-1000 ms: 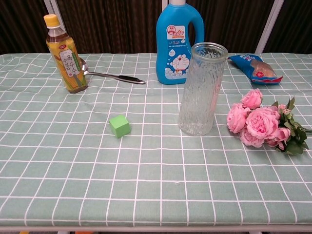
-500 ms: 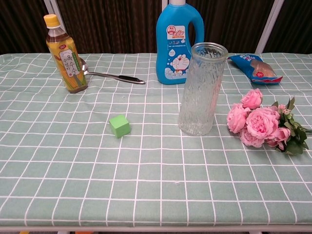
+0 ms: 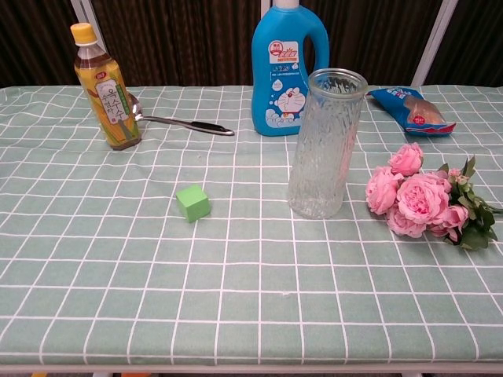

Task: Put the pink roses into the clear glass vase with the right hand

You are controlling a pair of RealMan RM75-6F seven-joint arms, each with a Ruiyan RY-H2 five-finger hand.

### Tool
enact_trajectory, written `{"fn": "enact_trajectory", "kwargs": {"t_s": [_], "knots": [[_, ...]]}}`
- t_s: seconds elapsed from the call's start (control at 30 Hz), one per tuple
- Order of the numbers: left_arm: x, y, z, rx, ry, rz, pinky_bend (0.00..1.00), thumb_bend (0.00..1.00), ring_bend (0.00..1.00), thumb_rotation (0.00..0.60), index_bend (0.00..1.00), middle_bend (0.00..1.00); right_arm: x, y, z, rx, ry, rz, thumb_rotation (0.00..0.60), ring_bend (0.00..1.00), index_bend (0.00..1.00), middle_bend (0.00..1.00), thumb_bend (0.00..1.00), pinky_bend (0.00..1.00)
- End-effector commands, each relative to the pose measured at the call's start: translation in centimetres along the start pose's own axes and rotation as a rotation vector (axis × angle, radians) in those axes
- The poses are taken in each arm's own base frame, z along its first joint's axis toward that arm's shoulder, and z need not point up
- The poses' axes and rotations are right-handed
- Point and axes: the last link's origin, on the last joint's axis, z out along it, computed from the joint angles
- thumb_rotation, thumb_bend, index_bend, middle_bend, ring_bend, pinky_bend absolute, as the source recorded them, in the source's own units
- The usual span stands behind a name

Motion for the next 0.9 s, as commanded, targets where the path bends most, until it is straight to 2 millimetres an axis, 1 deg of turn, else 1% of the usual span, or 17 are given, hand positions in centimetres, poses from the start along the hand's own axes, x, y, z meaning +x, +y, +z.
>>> {"fn": "enact_trajectory", "kwargs": {"t_s": [0.03,0.17,0.4,0.67,0.9], "knots": [[0.0,0.0,0.0,0.000,-0.003,0.002,0.07,0.00,0.00,0.600,0.07,0.00,-0.7,-2.1,3.1,0.051,-0.046,0.036,0.600,0.00,0.00,0.00,0.00,0.00],[0.2,0.0,0.2,-0.002,-0.003,0.013,0.07,0.00,0.00,0.600,0.07,0.00,-1.7,-4.0,5.0,0.085,-0.067,0.030,0.600,0.00,0.00,0.00,0.00,0.00],[0.4,-0.3,0.3,0.002,-0.001,0.012,0.07,0.00,0.00,0.600,0.07,0.00,-2.6,-6.1,6.6,0.094,-0.086,-0.005,0.600,0.00,0.00,0.00,0.00,0.00],[-0.1,-0.6,0.2,0.007,-0.012,0.008,0.07,0.00,0.00,0.600,0.08,0.00,-3.6,-7.6,7.8,0.096,-0.127,-0.007,0.600,0.00,0.00,0.00,0.00,0.00],[0.1,-1.1,0.2,0.018,-0.001,0.001,0.07,0.00,0.00,0.600,0.07,0.00,-4.7,-8.2,9.0,0.097,-0.141,-0.030,0.600,0.00,0.00,0.00,0.00,0.00]]}}
